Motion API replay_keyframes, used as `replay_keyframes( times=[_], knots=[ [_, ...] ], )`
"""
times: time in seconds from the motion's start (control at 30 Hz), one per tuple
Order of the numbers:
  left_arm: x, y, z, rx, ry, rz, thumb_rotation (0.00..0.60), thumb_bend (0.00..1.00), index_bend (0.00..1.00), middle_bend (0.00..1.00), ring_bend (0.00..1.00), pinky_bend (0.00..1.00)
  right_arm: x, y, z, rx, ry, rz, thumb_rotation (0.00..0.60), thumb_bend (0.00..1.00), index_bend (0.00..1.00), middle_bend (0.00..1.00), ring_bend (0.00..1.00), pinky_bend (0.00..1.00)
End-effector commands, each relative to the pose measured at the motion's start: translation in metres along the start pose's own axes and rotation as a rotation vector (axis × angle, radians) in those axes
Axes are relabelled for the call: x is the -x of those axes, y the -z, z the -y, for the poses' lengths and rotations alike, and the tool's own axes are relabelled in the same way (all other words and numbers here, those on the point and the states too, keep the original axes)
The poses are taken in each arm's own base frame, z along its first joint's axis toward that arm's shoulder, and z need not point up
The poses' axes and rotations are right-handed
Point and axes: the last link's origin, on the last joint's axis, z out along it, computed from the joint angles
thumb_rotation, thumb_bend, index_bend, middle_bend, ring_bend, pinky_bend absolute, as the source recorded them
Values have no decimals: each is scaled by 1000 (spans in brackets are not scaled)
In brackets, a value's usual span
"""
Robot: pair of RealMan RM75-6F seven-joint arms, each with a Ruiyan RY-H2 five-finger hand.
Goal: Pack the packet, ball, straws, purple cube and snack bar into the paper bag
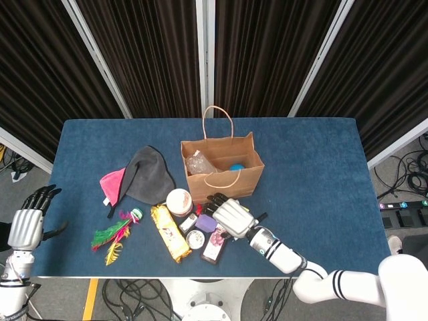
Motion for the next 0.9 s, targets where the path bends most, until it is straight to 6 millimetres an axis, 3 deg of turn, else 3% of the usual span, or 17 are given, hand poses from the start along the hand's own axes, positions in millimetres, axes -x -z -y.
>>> replay_keyframes(
  times=[0.03,0.53,0.9],
  knots=[
    [-1,0,2,0,-5,0,600,260,238,235,147,207,4,-5,0,0,-5,1,600,0,258,252,113,164],
    [-5,-2,7,-2,-6,-20,600,260,238,235,147,207,17,-21,6,-5,-6,-7,600,32,259,266,129,189],
    [-6,-2,7,-2,1,-26,600,260,238,235,147,207,17,-24,9,-3,6,-66,600,174,437,393,270,333]
  ],
)
